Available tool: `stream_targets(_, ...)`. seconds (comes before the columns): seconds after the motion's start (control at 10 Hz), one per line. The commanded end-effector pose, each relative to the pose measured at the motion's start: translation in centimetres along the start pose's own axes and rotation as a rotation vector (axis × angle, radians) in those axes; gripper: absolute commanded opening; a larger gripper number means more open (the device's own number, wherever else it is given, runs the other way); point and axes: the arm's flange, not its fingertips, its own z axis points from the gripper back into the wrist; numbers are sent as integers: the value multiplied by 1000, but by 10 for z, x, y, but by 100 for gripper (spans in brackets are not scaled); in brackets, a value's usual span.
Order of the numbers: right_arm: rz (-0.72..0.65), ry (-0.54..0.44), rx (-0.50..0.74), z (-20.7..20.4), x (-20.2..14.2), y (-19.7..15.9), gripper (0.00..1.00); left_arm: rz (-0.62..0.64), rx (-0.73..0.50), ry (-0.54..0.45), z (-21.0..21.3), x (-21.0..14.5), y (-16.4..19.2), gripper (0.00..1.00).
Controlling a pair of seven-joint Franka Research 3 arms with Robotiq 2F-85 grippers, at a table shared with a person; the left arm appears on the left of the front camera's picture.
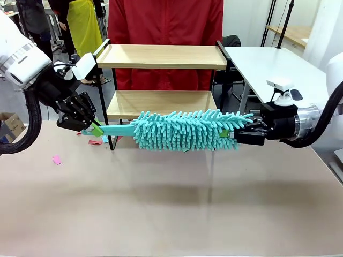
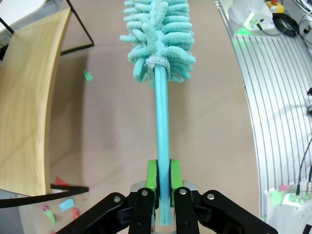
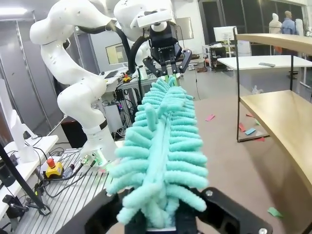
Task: Clean the shelf.
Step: Hand the Duster back to the human.
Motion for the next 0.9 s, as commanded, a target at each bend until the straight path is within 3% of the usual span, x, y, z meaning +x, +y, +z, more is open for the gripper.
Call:
stream_targets(0.0,37,-24,4,-4,-2,-2,0,-8,1,-12,3,1,2,13)
stream_targets(0.1,-3,-34,23,-4,-2,-7,0,-8,1,-12,3,1,2,13)
stream_targets(0.2,9,0,0,0,0,0,0,0,0,0,0,0,0,66)
stream_targets(0.3,9,0,0,0,0,0,0,0,9,-18,3,-1,-2,68)
stream_targets(0.4,9,0,0,0,0,0,0,-13,18,-53,8,-1,-4,100)
stream_targets(0.6,9,0,0,0,0,0,0,-9,49,-142,25,-4,-4,100)
stream_targets(0.7,9,0,0,0,0,0,0,8,78,-176,40,-15,-5,93)
stream_targets(0.8,9,0,0,0,0,0,0,27,108,-194,57,-30,-7,100)
